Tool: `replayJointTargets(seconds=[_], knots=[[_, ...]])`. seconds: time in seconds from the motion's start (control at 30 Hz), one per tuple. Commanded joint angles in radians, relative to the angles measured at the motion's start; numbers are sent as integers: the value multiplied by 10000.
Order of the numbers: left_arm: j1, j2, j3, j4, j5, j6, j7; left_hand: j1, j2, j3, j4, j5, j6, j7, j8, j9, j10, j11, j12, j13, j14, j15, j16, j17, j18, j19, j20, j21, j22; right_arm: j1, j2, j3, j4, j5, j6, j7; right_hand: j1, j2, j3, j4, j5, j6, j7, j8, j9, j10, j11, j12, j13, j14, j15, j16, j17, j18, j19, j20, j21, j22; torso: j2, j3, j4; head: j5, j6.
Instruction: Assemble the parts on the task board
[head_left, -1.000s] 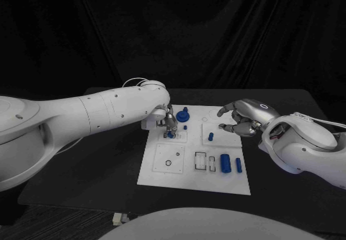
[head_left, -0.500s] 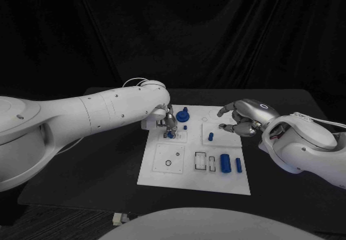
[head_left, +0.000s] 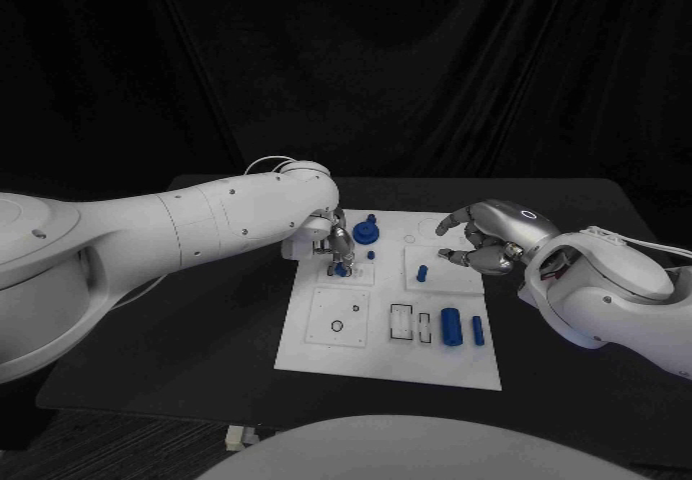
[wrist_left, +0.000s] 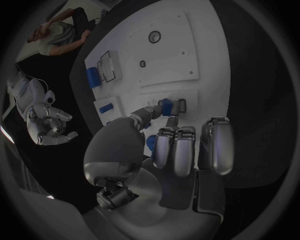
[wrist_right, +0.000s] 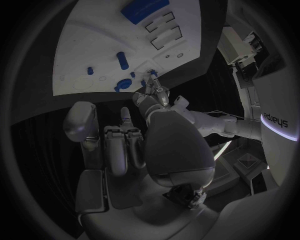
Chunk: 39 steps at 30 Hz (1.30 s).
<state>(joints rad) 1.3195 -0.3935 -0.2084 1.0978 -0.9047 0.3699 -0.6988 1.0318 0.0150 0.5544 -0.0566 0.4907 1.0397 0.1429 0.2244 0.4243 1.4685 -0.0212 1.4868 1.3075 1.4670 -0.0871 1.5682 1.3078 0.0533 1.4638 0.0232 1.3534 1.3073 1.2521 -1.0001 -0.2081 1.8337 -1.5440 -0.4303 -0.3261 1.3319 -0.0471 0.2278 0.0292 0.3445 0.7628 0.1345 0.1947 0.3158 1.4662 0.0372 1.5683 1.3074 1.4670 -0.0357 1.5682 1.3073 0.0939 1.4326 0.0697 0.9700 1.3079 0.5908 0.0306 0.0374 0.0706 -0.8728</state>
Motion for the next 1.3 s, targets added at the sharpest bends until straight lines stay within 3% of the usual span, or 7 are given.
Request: replayJointTargets(seconds=[0.03, 0.57, 1.3], knots=[[-91, -45, -41, 61, -7, -212, -389, -84, 22, -72, 11, 34, 993, -963, -8, -9, 521, -11, -10, 1955, 1038, 59, 26, 2630, -62, 86, 71, 15, 2003, -33, -7, 6, -11, -29, 55, -96, 11, 73, 12, 44, 63, 88, 10, 47, -14, 1046, 74, 25, 2634, 1038, 89, 26, 2635, 94, -42, 46, -46, 1232, 2, -1, 4, -1, 2], [-92, -165, -40, 275, -7, -696, -335, -174, 63, -149, 143, 161, 1071, -994, -32, 0, 524, -37, -25, 1948, 1038, 53, 26, 2630, -78, 137, 78, 95, 2027, -77, -15, 6, -46, -29, 57, -115, 53, 72, 29, 31, 96, 83, 25, 27, -37, 1046, 101, 25, 2634, 1038, 108, 26, 2635, 97, -48, 59, -73, 1227, -8, 3, 2, -19, 2], [-91, -191, -39, 337, -7, -877, -167, -294, 120, -222, 323, 215, 1114, -1004, -81, -4, 478, -46, -126, 1876, 1038, 41, 26, 2630, -75, 145, 69, 81, 2025, -139, -4, 6, -109, -27, 92, -128, 88, 75, 47, 20, 134, 92, 38, 16, -55, 1046, 121, 25, 2634, 1038, 126, 26, 2635, 102, -58, 72, -114, 1218, 1, 3, 0, -37, 2]])
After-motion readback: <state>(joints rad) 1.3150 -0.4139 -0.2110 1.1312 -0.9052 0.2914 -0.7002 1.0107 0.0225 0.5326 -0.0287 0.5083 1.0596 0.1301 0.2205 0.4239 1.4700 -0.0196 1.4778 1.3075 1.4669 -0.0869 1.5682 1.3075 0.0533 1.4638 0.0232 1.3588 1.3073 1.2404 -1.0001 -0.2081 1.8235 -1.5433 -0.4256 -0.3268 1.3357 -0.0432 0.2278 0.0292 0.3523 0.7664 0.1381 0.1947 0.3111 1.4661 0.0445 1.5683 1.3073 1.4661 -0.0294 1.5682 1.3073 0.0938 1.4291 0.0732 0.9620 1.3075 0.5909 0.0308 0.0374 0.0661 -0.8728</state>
